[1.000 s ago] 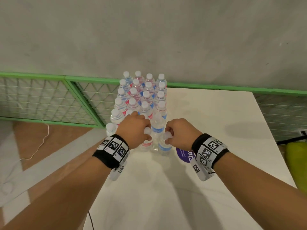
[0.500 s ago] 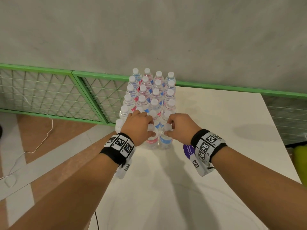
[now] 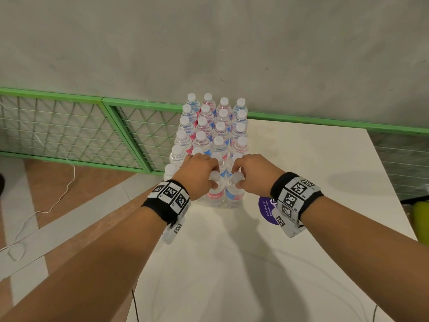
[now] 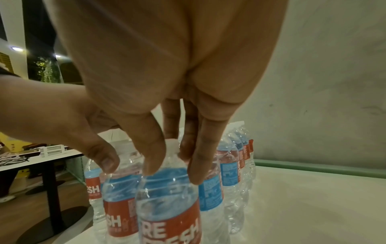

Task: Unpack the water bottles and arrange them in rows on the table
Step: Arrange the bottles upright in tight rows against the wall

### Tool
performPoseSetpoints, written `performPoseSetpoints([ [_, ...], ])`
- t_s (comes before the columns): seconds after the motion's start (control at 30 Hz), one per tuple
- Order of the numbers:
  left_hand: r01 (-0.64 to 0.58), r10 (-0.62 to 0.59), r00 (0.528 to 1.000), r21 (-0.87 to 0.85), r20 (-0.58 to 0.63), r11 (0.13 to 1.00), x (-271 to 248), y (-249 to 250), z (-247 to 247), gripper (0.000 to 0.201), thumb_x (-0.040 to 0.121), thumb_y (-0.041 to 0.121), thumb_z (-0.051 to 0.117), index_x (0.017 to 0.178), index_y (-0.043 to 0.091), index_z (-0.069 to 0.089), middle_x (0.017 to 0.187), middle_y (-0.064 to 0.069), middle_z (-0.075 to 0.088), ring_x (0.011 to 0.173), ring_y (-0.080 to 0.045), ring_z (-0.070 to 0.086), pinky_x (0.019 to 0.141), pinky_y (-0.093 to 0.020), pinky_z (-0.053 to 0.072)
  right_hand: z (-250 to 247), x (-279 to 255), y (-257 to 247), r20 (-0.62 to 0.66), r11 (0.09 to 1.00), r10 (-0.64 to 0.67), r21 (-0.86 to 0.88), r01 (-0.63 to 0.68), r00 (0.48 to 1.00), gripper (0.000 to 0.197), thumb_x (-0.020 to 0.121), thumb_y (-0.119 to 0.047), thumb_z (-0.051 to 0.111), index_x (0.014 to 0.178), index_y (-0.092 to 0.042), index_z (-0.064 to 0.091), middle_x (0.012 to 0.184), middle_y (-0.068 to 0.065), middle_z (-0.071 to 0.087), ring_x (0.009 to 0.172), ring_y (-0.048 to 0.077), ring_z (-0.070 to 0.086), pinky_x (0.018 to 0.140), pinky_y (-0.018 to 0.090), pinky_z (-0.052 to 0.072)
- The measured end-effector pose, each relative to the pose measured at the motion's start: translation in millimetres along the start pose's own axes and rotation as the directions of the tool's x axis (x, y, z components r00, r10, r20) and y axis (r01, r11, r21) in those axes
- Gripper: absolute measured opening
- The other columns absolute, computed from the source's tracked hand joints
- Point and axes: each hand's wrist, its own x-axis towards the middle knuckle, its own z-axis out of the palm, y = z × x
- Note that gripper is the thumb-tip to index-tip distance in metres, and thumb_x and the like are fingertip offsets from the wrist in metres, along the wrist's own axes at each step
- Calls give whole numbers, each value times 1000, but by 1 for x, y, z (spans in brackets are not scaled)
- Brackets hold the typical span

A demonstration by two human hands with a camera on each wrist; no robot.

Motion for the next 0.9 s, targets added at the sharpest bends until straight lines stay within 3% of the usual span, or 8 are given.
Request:
performPoseSetpoints([
  [0.13,7,-7,1000,-15,-26,1000,0,1,5,35,82,36,72,112,23,58,105,1,57,103,-22,50,95,-36,33,6,0,1,-53,998,46,55,-43,998,31,80,-30,72,104,-15,60,92,1,60,83,21,56,68,28,45],
  [0.27,11,-11,998,-7,-67,1000,-3,0,11,37,82,39,71,113,24,58,107,2,57,104,-22,51,93,-36,34,9,1,2,-68,996,62,67,-57,996,32,80,-33,73,100,-15,56,91,3,60,83,23,58,71,33,50],
  [0.43,17,-16,995,20,-96,1000,-7,-3,15,38,82,45,68,114,27,56,107,4,57,104,-21,51,94,-37,33,10,-2,2,2,1000,1,28,-1,1000,52,71,-32,79,117,-26,57,105,0,50,91,21,55,82,34,49],
  [0.57,-1,4,998,43,-63,999,-6,-5,12,44,76,50,68,111,30,52,102,7,56,100,-20,50,93,-37,33,9,-3,0,32,1000,-24,10,24,999,50,73,-20,78,119,-28,60,110,2,51,98,24,57,89,37,50],
  [0.67,-14,17,999,70,-40,997,-6,-7,11,50,69,49,74,110,32,52,99,9,54,97,-19,48,90,-36,33,8,-2,-1,6,1000,12,4,-12,1000,49,73,-21,79,118,-27,61,108,1,52,98,23,56,86,33,48],
  [0.9,2,2,997,54,-73,999,-2,-5,12,44,72,43,75,109,30,55,101,8,55,99,-20,49,90,-35,32,10,2,-1,-24,998,57,17,-57,998,50,69,-32,83,113,-23,60,100,0,52,94,22,55,82,34,48],
])
